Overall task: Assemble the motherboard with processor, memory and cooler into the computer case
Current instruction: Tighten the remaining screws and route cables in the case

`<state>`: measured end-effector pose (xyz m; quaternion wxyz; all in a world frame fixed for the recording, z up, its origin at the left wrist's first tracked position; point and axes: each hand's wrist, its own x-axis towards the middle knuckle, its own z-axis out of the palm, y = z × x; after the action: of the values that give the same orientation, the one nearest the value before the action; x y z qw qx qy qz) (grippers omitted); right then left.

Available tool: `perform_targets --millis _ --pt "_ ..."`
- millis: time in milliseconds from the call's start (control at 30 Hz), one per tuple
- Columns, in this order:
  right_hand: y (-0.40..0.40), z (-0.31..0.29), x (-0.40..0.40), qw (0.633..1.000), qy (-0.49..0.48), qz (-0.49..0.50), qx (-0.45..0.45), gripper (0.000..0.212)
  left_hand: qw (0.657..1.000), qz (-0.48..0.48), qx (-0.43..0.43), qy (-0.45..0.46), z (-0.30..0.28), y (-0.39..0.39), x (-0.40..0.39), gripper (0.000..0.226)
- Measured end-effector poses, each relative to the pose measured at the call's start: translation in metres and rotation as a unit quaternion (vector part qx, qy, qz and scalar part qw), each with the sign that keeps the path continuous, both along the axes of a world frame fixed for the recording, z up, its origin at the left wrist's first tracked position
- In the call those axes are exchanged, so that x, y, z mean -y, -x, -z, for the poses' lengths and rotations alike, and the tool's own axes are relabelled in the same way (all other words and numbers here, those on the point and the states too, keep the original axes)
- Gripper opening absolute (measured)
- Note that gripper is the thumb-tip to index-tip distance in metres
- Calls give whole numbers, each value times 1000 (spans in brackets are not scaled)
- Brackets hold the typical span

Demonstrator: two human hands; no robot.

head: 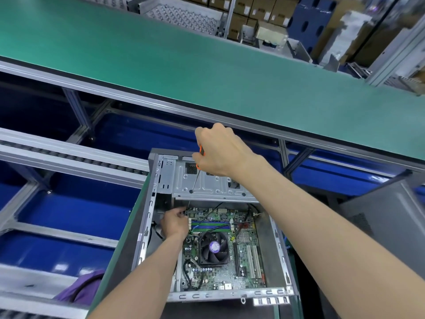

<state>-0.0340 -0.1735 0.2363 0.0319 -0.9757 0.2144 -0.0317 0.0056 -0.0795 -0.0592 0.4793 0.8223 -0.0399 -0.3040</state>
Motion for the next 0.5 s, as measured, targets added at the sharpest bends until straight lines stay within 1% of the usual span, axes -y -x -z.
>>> perform_targets --millis 67,167,267,400,500 --pt "1 -3 2 999 10 -36 -14 19 1000 5 0 -1 0 -1 -1 40" --pt "-4 1 1 998 -23 -62 -12 19 1000 3 3 -9 1 -2 -1 40" --pt "-6 5 3 997 -62 -38 -1 21 1000 5 -1 -11 2 -2 0 38" --pt "-3 7 7 997 -78 -15 5 20 1000 10 -5 -6 0 -3 0 37" --pt "0 11 5 994 -101 0 31 24 1000 1 -4 -1 -4 -2 1 36"
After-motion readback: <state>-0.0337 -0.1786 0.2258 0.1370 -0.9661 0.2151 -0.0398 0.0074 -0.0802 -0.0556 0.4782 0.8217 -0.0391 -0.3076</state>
